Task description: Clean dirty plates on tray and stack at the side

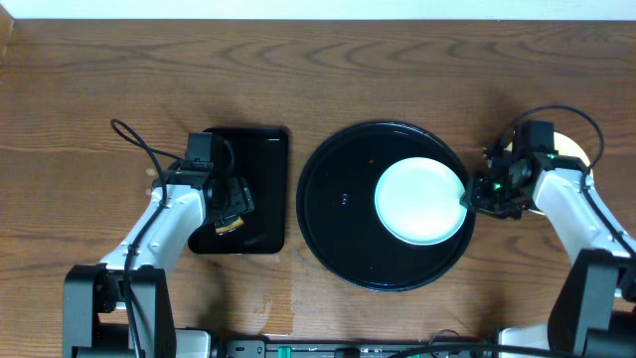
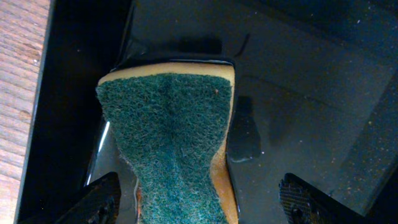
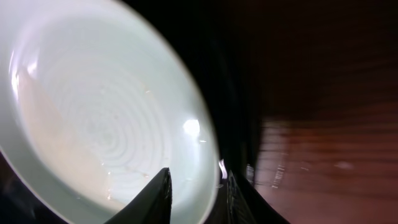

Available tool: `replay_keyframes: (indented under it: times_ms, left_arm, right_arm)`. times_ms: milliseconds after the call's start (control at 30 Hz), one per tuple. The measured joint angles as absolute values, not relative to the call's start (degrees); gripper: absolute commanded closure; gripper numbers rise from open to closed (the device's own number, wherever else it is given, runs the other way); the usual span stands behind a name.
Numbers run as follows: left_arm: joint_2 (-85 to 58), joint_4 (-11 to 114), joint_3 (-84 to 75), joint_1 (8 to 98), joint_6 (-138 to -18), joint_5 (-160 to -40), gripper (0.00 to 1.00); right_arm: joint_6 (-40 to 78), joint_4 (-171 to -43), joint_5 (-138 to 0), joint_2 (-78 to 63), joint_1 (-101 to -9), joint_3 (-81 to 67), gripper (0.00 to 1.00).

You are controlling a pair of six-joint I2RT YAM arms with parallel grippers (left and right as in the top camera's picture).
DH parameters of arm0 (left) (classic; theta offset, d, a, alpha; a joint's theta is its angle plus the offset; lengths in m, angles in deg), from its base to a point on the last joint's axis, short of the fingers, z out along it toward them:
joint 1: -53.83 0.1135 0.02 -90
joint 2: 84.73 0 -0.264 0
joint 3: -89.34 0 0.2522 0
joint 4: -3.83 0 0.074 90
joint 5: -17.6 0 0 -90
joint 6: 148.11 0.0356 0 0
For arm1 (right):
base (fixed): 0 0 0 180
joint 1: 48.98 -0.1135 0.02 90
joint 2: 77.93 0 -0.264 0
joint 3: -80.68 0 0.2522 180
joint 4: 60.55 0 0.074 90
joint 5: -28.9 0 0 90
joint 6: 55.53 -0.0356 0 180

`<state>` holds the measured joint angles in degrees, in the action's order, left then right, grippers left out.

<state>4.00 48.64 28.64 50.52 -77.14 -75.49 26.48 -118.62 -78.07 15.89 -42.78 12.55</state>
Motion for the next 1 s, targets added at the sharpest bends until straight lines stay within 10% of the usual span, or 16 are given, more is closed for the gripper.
replay_keyframes:
  times_ms: [1000]
  left_arm:
    - [4.0,48.6,28.6,50.5,-77.1,-75.5,0.18]
  right_arm:
    - [32.2,-119.8,-78.8,8.9,-43.6,12.5,0.77]
